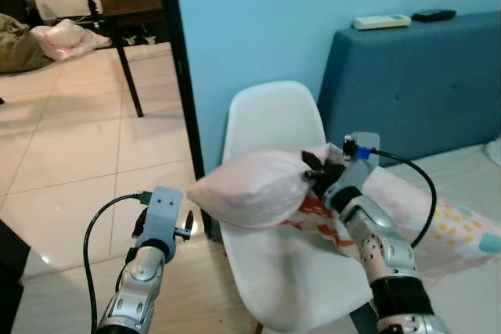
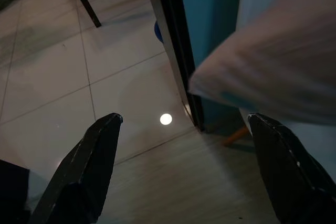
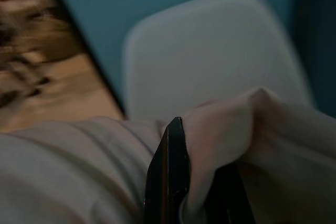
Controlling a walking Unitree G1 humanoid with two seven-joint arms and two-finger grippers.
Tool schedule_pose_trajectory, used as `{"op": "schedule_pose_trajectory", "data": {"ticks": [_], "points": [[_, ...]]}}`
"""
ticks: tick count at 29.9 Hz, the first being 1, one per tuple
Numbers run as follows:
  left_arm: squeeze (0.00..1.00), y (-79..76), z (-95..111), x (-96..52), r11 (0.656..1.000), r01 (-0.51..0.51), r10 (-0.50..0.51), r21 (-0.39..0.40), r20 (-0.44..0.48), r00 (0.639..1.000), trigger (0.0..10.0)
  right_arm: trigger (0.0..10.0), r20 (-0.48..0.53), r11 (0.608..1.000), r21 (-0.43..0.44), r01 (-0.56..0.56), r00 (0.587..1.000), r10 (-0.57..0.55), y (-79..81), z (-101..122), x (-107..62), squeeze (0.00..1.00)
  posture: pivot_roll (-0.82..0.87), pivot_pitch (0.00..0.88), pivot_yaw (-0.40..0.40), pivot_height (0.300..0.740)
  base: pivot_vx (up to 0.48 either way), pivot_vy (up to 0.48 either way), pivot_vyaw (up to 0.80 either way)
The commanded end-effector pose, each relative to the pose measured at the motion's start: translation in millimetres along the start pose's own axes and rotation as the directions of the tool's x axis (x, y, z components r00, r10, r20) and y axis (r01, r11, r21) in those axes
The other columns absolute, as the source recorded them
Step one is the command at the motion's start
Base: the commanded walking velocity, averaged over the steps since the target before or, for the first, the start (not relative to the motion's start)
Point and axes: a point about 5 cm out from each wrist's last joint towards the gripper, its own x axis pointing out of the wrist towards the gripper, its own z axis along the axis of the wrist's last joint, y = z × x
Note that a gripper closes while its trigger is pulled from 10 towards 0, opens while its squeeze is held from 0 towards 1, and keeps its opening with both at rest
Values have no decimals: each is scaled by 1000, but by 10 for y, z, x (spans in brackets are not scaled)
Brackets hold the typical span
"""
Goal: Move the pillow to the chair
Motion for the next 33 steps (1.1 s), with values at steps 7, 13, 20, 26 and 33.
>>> {"op": "schedule_pose_trajectory", "data": {"ticks": [7, 13, 20, 26, 33], "points": [[0, -34, -54, -50, 1000, 16, -16, 4, -21, 1000, 10000, 10000, 115, 974, -126, 189, 978, -175, -272, 369, 141, 0, -35, 18, 8, 740, 0, 0, 0], [0, -42, -63, -75, 1000, 18, -18, -2, -22, 1000, 10000, 10000, 187, 967, -147, 208, 966, -179, -268, 631, 270, 0, -30, 31, 6, 740, 0, 0, 0], [0, -93, -100, -188, 1000, 29, -29, -11, -29, 999, 10000, 10000, 279, 954, -291, 70, 960, 14, 230, 945, 563, 0, -8, 73, -4, 740, 0, 0, 0], [0, -64, -148, -303, 1000, 21, -21, -11, -45, 999, 10000, 10000, 250, 904, -428, -23, 958, 142, 606, 853, 658, 0, 23, 107, -11, 740, 0, 0, 0], [0, 32, -215, -481, 1000, -7, 6, -7, -77, 997, 10000, 10000, -38, 868, -375, -326, 941, 337, 1078, -88, 502, 0, 47, 166, -13, 740, 0, 0, 0]]}}
